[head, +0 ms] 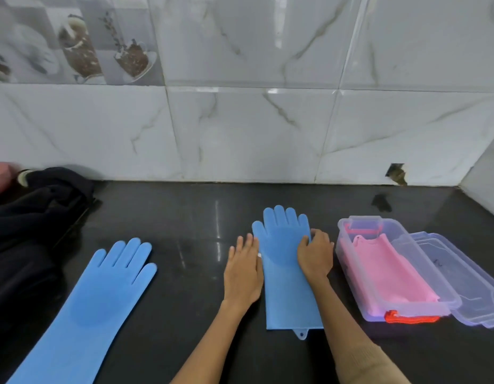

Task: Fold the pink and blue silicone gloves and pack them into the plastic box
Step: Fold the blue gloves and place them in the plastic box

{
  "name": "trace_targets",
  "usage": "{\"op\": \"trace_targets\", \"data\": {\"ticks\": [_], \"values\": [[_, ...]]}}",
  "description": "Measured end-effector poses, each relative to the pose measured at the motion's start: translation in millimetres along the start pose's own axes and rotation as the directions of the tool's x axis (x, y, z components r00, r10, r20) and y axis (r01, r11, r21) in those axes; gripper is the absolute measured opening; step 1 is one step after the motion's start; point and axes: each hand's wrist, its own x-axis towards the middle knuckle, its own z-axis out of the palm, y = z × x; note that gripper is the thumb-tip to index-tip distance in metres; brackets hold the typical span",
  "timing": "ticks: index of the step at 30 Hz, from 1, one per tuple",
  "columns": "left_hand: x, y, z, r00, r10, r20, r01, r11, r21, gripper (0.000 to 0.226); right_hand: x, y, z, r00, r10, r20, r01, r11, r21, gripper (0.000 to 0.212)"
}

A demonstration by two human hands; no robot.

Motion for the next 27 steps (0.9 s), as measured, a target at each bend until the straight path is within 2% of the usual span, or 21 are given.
{"op": "trace_targets", "data": {"ticks": [2, 6, 11, 13, 21, 27], "values": [[-5, -17, -12, 0.984, -0.145, -0.100, 0.152, 0.986, 0.071, 0.051, -27, -11, 12, 0.995, -0.096, 0.008, 0.096, 0.994, -0.045, 0.035], [-21, -57, -37, 0.882, -0.398, -0.250, 0.436, 0.892, 0.117, 0.057, -86, -35, 46, 0.951, -0.266, 0.156, 0.271, 0.962, -0.016, 0.036], [-50, -102, -62, 0.758, -0.588, -0.281, 0.632, 0.769, 0.093, 0.057, -146, -60, 87, 0.788, -0.489, 0.374, 0.506, 0.860, 0.060, 0.038], [-61, -114, -68, 0.735, -0.621, -0.271, 0.663, 0.742, 0.099, 0.058, -164, -67, 99, 0.724, -0.545, 0.423, 0.564, 0.821, 0.094, 0.039], [-74, -134, -77, 0.759, -0.603, -0.245, 0.647, 0.742, 0.178, 0.051, -196, -80, 119, 0.549, -0.655, 0.519, 0.686, 0.708, 0.169, 0.040], [-68, -130, -78, 0.749, -0.633, -0.198, 0.658, 0.747, 0.100, 0.049, -191, -78, 115, 0.530, -0.659, 0.534, 0.678, 0.707, 0.199, 0.038]]}}
